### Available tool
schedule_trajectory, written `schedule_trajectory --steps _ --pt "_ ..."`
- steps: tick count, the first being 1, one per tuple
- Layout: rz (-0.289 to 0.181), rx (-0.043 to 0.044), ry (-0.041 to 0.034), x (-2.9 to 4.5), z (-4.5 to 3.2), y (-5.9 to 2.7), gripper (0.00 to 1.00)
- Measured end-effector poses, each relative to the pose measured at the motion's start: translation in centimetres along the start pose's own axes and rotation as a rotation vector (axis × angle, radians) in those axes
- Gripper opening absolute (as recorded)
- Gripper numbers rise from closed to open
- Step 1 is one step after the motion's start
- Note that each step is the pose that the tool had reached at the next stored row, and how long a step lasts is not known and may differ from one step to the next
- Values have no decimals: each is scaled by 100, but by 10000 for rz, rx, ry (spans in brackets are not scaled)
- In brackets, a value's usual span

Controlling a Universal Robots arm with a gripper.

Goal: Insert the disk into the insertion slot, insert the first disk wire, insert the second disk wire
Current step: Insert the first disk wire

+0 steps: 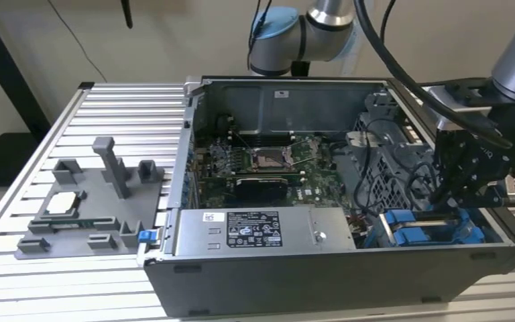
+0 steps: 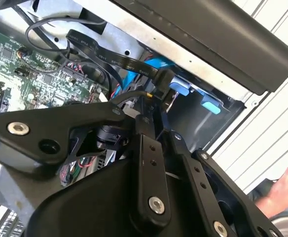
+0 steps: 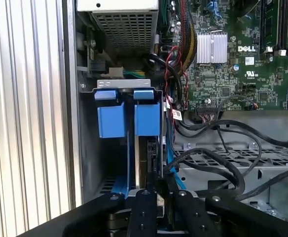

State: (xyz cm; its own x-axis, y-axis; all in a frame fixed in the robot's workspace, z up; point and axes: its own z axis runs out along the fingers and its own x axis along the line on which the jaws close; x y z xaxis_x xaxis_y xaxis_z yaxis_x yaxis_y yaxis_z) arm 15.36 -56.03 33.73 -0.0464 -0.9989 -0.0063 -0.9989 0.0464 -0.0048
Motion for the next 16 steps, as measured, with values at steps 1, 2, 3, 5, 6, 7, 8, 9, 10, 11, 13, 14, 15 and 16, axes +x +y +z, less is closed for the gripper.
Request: schedule_trajectory --steps 1,2,3,5,6,7,8,9,10,11,13,14,15,16 --pt "4 -31 2 10 -2 -1 0" --pt "12 -61 7 18 -4 -1 0" --pt "21 -65 7 21 0 -1 0" --pt "27 -65 8 26 27 -4 0" --pt "29 -65 15 28 39 -6 0" --pt "30 -64 20 29 56 -6 0" --pt "32 -67 13 29 68 -6 0" --pt "36 -79 0 28 70 -5 0" --pt "52 -87 -14 28 49 -5 100" --pt "64 -88 -21 28 9 -5 100" --pt "62 -88 -9 27 -81 -7 100" --pt "62 -88 -24 27 -111 -7 100" --pt "62 -89 -34 27 -144 -7 100" --pt "62 -89 -37 27 -182 -7 100"
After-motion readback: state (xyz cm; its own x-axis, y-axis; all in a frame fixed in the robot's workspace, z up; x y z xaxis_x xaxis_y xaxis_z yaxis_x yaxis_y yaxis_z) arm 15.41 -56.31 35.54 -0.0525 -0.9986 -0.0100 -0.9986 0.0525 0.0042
